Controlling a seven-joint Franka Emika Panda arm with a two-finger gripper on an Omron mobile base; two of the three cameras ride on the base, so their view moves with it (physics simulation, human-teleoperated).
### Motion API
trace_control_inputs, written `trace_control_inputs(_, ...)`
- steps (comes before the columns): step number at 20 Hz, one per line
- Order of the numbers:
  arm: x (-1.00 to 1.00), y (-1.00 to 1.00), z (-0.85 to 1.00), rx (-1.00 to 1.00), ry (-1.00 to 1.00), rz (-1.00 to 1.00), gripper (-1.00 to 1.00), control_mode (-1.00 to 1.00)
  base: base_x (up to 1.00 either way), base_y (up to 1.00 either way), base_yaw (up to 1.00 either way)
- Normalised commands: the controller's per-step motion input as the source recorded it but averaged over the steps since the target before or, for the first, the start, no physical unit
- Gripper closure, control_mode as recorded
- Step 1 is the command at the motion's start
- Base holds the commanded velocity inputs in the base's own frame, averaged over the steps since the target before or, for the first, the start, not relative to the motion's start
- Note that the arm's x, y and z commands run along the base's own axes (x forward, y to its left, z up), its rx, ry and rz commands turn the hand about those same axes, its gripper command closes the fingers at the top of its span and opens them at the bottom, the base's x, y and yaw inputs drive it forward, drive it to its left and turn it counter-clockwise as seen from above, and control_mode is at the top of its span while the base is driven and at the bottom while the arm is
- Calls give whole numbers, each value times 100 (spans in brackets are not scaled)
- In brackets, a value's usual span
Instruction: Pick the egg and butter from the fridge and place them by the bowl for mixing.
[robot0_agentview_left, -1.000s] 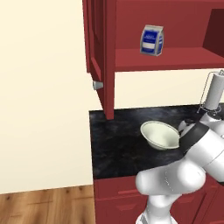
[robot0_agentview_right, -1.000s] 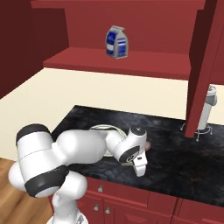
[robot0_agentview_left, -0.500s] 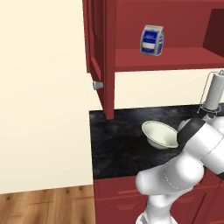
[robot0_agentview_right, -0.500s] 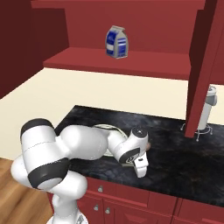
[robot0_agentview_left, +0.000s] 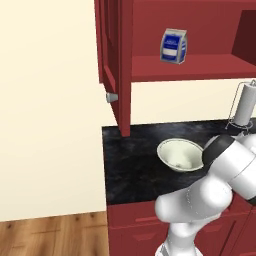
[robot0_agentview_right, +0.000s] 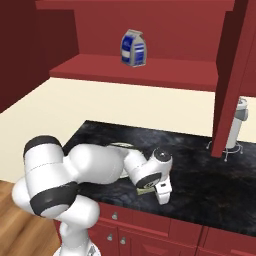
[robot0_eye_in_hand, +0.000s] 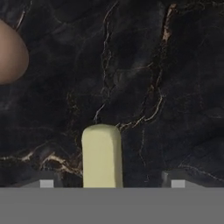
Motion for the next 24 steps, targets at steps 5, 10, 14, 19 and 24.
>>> trace_control_inputs(5, -4, -2, 47, 0, 0, -1, -100, -100, 0, 0, 0)
trace_control_inputs(10, -21, 23, 56, -7, -1, 0, -100, -100, 0, 0, 0)
trace_control_inputs(14, -28, 33, 48, -19, -12, 4, -100, -100, 0, 0, 0)
trace_control_inputs(19, -40, 37, 39, -14, -11, 19, -100, -100, 0, 0, 0)
trace_control_inputs(24, -41, 36, 34, -15, -6, 31, -100, -100, 0, 0, 0)
